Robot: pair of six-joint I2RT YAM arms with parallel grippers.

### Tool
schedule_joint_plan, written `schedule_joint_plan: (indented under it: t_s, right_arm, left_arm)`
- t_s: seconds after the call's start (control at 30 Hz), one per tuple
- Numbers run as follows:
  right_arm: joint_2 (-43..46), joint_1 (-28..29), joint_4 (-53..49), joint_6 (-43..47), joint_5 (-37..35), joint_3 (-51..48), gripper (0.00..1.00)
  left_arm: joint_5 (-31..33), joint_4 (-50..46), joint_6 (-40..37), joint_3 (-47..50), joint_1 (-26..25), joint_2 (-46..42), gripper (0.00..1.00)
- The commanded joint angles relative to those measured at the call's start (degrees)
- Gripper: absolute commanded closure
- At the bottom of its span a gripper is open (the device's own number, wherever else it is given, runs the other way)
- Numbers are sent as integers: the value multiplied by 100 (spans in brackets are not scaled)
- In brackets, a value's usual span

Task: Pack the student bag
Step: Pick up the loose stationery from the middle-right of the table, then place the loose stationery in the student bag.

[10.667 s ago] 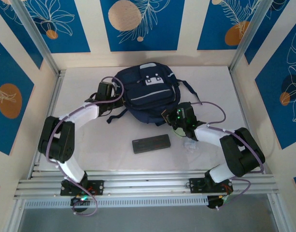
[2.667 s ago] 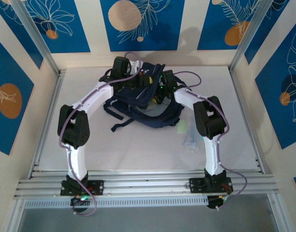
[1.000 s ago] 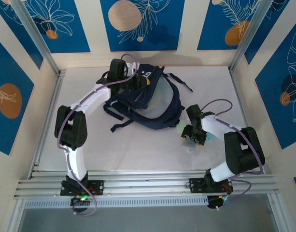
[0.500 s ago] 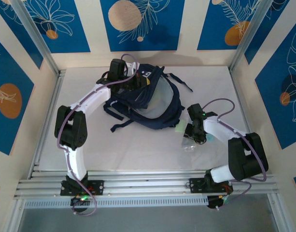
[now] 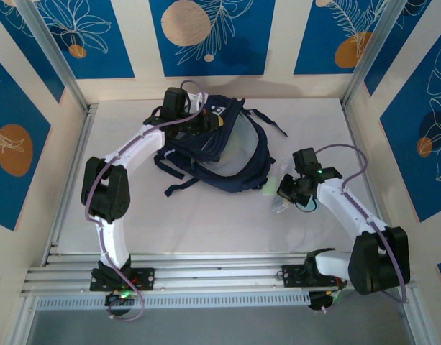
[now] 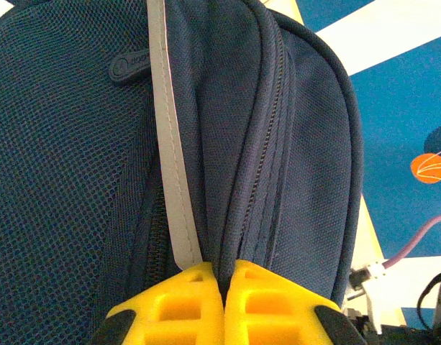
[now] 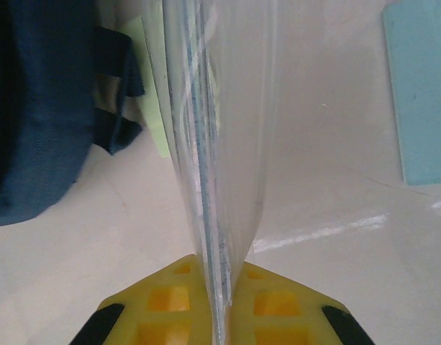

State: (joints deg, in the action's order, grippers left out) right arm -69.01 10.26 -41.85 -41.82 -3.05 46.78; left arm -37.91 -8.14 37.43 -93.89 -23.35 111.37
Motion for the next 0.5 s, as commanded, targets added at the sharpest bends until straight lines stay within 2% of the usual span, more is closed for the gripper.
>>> schedule_joint_plan:
  t_s: [0.0, 0.1, 0.23, 0.3, 0.47]
  right_arm:
    - [425, -203, 77, 66, 737, 408, 100]
    - [475, -254, 875, -218, 1342, 507, 100]
    - [9, -133, 2675, -937, 1973, 471, 100]
    - [-496, -21, 3544, -1167, 2181, 613, 100]
    - [-1885, 442, 4561, -1318, 2264, 1357, 100]
  left_arm:
    - [-252, 377, -60, -60, 85, -425, 100]
    - [-265, 389, -42, -50, 85, -433, 100]
    - [-279, 458, 45, -38, 83, -450, 100]
    - [-278, 513, 121, -29, 78, -474, 100]
    - [-244, 659, 292, 10, 85, -559, 100]
